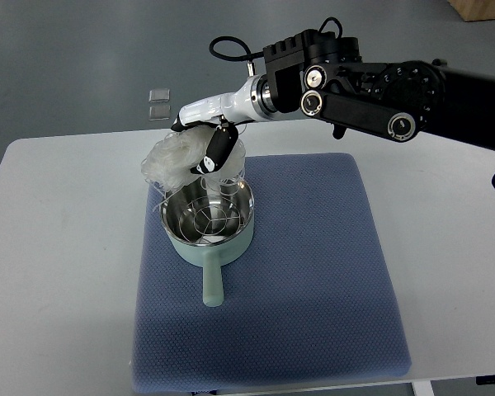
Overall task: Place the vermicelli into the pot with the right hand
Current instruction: 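Open the right hand to drop the vermicelli into the pot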
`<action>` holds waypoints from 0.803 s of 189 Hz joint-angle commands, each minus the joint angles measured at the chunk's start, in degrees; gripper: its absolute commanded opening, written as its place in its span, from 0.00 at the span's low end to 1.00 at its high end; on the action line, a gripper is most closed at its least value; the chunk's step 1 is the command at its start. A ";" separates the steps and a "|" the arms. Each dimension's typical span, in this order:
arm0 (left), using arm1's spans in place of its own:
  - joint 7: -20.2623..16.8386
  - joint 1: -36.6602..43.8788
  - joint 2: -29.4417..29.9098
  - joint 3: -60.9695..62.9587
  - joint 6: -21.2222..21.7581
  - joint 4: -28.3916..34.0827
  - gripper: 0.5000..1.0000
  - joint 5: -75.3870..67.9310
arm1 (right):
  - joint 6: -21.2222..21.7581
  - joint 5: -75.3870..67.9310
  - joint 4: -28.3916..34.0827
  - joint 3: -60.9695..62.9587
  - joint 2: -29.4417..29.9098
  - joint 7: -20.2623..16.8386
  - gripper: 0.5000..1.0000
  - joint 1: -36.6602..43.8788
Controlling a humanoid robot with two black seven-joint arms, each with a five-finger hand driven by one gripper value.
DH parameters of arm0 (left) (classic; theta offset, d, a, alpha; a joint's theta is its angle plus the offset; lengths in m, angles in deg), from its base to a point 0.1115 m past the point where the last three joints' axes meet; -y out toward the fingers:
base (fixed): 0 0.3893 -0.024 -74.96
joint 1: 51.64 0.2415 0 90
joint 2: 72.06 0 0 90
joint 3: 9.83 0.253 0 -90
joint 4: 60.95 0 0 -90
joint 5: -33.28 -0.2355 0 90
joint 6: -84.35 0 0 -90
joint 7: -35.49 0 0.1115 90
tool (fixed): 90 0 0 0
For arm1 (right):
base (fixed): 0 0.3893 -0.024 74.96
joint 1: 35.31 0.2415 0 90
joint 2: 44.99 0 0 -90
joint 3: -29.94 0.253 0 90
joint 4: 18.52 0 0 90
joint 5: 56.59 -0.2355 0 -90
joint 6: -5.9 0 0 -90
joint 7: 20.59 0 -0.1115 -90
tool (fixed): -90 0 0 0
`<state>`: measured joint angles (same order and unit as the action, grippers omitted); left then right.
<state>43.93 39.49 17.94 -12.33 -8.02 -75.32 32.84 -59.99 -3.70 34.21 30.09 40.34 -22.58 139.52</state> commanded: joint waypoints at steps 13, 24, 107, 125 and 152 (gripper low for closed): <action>0.00 0.01 0.00 0.04 0.00 0.04 1.00 0.00 | -2.66 2.48 -2.81 0.11 3.61 0.14 0.00 -4.68; 0.00 0.01 0.00 0.04 0.00 0.04 1.00 0.00 | -2.84 3.36 -3.43 0.20 4.23 0.14 0.00 -5.83; 0.00 0.01 0.00 0.31 0.08 0.13 1.00 0.00 | -2.58 2.57 -3.43 2.21 0.71 0.31 0.85 -6.53; 0.00 0.01 0.00 0.22 0.08 0.22 1.00 0.00 | -1.96 2.04 -3.16 6.96 -2.10 0.31 0.85 -6.35; 0.00 0.01 0.00 0.22 0.08 0.22 1.00 0.00 | -1.79 -0.86 -3.08 22.86 -6.93 0.49 0.85 -9.77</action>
<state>43.93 39.51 17.94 -12.08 -7.94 -75.10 32.84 -61.81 -2.09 31.06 41.53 36.62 -22.24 132.79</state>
